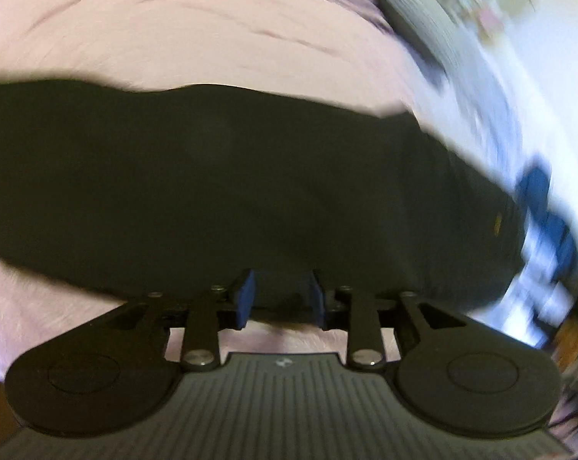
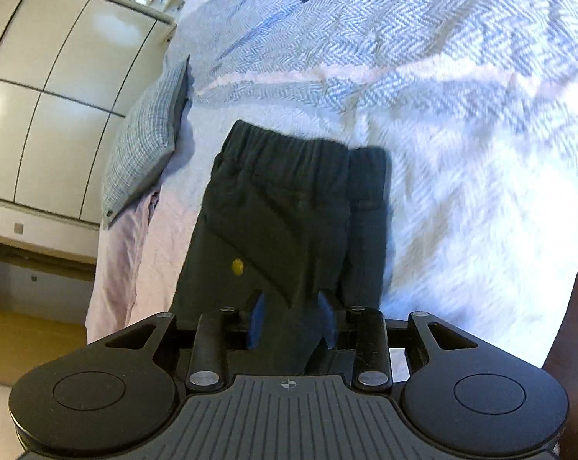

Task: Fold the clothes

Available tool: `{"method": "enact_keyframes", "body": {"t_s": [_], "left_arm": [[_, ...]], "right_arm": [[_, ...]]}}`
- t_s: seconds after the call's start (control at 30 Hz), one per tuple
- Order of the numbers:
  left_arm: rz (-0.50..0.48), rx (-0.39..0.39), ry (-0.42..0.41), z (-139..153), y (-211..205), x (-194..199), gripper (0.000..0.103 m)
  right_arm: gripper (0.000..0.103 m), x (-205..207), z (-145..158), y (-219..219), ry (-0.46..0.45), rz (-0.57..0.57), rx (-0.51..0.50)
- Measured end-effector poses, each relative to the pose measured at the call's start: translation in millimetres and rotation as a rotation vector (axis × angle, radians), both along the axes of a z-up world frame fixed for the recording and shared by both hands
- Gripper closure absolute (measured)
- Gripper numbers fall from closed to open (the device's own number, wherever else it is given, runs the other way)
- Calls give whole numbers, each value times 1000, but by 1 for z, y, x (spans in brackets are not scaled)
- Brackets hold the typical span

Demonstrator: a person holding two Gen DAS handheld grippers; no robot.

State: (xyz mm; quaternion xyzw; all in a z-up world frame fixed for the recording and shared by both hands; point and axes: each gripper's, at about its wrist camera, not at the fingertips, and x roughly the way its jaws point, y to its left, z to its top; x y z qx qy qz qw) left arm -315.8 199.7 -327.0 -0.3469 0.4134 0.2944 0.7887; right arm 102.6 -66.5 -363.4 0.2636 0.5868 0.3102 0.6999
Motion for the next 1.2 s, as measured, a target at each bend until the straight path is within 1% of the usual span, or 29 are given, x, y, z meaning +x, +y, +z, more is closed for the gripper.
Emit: {"method": "enact_keyframes", "body": {"t_s": [0.1,0.17,0.23,0.33,0.47,0.5,0.53,0.57,0.6,0.63,0.7,0.73,0.8,0.87,0.9,0.93,0.97,1.1,1.2], "left_arm": [[-187,158,101,1,-29,32,73],[-296,245,153,-1,-42,49,72],[-399,311,199,-5,-55,61,72],[-508,372,250,-12,-72,73,70],[-535,410,250,-14,-76,75,70],[-539,418,249,-14,-77,75,76],[-543,427,247,-14,-78,75,85],[-548,436,246,-14,-78,76,86],[-552,445,244,-15,-79,76,90],[-556,453,243,-15,-80,76,92],[-565,471,240,-15,-81,77,95],[-569,480,239,-15,-82,77,95],[-565,472,223,-13,-80,75,95],[-560,465,224,-14,-79,75,93],[-562,465,229,-15,-80,76,90],[-571,472,241,-16,-82,77,88],[-584,482,254,-18,-85,78,88],[-621,539,293,-23,-95,78,83],[-634,554,281,-21,-95,75,82]], "right_arm": [[66,24,0,-12,0,-10,6],[66,38,-1,-17,1,-15,13],[66,46,-4,-16,10,-15,28],[66,57,-9,-13,23,-15,50],[66,67,-16,-8,31,-4,64],[66,68,-16,-6,23,9,59],[67,67,-15,-4,7,27,49],[82,66,-13,-3,-14,47,26],[98,66,-11,-2,-34,67,-5],[101,65,-10,-2,-47,78,-20],[102,65,-7,-7,-58,79,-12],[103,63,-3,-9,-70,88,-7],[102,61,4,-12,-86,104,9],[100,62,5,-14,-51,98,27],[89,64,3,-15,-32,87,22],[82,65,2,-15,-25,79,17],[72,66,0,-15,-18,71,12],[71,70,-6,-10,6,53,7],[70,72,-13,-2,13,63,-11]]}}
